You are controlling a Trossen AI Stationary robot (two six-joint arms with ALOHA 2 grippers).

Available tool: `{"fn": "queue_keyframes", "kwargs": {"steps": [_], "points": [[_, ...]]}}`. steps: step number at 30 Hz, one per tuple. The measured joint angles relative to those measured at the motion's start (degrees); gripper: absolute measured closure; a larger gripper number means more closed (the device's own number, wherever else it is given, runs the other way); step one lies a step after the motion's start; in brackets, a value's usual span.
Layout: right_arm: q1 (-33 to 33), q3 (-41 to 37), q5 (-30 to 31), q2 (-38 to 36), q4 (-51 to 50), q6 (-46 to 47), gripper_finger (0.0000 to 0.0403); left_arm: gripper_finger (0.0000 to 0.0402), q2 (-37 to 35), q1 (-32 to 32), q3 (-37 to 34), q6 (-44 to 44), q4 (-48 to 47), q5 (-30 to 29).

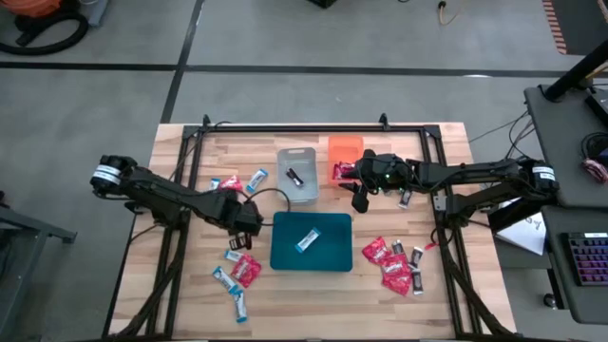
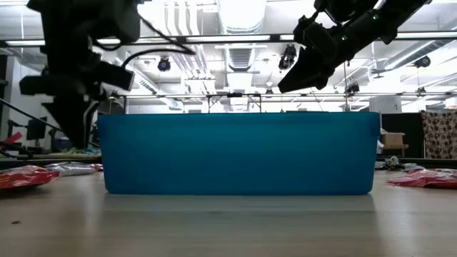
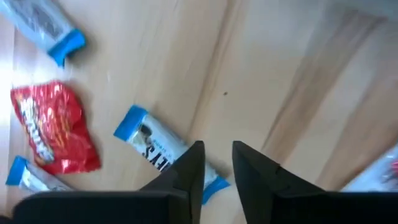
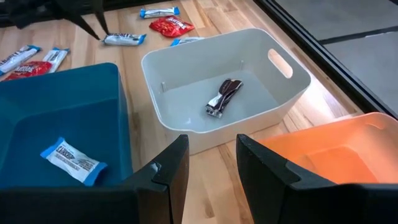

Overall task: Sort candy
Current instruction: Put the white chocolate bar into the blue bin

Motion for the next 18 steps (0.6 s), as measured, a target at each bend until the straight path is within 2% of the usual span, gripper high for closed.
{"fn": "queue_keyframes", "kwargs": {"steps": [4, 8, 18], "points": [[0.0, -0.4, 0.0, 0.0, 0.0, 0.0, 0.0280, 0.0371, -0.5, 0.0, 1.5, -2.6, -0.8, -0.4], [0.0, -1.1, 0.0, 0.0, 0.0, 0.5, 0.0280, 0.0361, -0.4, 1.8, 0.9, -10.1, -3.5, 1.5], [0.0, -2.1, -0.8, 0.0, 0.0, 1.6, 0.0280, 0.0233, -0.3, 5.2, -4.4, -18.5, 1.9, 1.3]]}}
